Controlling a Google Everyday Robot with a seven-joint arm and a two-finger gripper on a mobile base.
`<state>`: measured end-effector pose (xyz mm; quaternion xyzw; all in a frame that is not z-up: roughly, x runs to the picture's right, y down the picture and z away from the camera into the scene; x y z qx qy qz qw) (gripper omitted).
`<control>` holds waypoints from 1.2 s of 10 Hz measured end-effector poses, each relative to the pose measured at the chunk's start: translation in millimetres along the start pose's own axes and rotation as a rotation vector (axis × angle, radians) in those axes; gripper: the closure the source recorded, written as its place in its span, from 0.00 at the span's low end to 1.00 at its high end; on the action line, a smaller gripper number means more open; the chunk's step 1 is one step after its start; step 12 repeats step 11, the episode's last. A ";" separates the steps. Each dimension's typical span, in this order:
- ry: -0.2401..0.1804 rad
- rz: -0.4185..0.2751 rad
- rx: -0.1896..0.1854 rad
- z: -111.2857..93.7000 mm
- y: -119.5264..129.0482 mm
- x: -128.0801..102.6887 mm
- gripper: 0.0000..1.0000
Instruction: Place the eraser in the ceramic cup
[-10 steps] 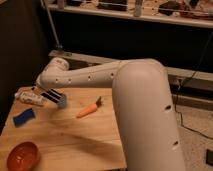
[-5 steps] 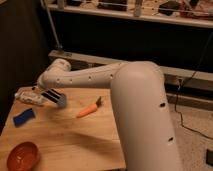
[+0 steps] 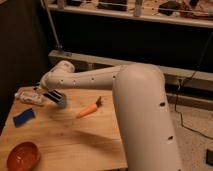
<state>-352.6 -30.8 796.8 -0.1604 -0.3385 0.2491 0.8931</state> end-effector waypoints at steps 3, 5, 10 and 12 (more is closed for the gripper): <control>-0.053 0.024 -0.001 -1.8 -6.3 1.8 0.90; -0.070 0.042 -0.001 -1.6 -10.5 9.4 0.90; -0.099 0.051 0.003 -5.0 -19.6 13.0 0.90; -0.104 0.050 0.003 -5.1 -20.2 11.8 0.90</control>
